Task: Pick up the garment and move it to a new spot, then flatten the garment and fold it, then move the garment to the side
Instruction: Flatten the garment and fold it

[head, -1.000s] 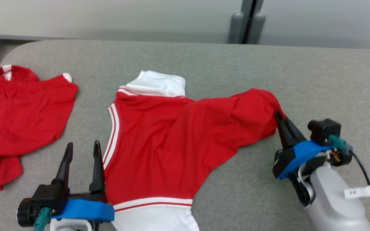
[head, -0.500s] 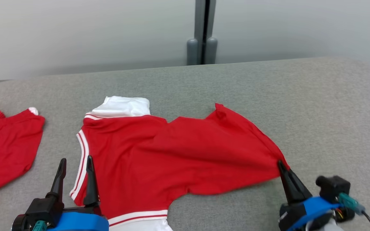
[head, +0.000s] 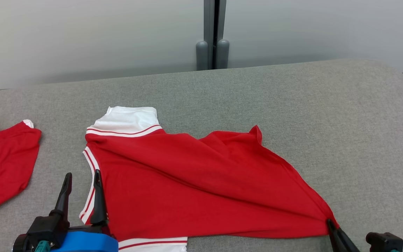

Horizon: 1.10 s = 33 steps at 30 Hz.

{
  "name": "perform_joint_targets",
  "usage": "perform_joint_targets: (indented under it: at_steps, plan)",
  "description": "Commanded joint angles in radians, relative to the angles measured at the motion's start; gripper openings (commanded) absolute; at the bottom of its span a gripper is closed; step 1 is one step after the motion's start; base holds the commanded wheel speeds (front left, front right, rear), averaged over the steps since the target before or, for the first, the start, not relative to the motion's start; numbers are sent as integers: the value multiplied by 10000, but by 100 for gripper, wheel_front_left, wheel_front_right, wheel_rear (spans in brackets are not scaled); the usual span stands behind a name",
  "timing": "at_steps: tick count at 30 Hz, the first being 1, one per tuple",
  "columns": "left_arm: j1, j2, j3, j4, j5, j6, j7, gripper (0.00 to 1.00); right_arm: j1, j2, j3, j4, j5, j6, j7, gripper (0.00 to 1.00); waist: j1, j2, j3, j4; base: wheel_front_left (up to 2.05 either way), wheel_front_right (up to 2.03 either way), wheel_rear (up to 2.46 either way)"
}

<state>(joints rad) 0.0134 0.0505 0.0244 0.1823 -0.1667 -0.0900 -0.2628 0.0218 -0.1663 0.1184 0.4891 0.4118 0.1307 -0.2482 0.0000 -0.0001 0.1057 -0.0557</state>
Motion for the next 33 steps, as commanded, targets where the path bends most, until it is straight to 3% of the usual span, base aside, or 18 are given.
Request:
perform_joint_targets:
  at_steps: [1, 9, 16, 23, 33]
  plan:
    - [-54, -3, 40, -4, 43, -41, -29, 100, 92, -30, -131, -54, -128, 1, -55, 100, 0, 1, 6, 17, 0, 0, 0]
    - [-166, -1, -18, 17, 93, -71, -29, 100, -789, -111, -502, -1096, -1162, 1, -168, 100, 0, 1, 80, 187, 0, 0, 0]
    - [-304, -3, -68, 46, 166, -117, -29, 100, -2610, -144, 357, -1156, -1954, 1, -178, 100, 0, 1, 242, 476, 0, 0, 0]
    - [-597, -4, -216, 50, 141, -126, -29, 100, -4996, 105, 1306, 600, -2383, 1, 202, 100, 0, 1, 574, 937, 0, 0, 0]
    - [-956, -6, -572, 60, -57, -44, -28, 100, -6778, -75, 1467, 4311, -2531, 1, 245, 100, 0, 1, 1069, 1645, 0, 0, 0]
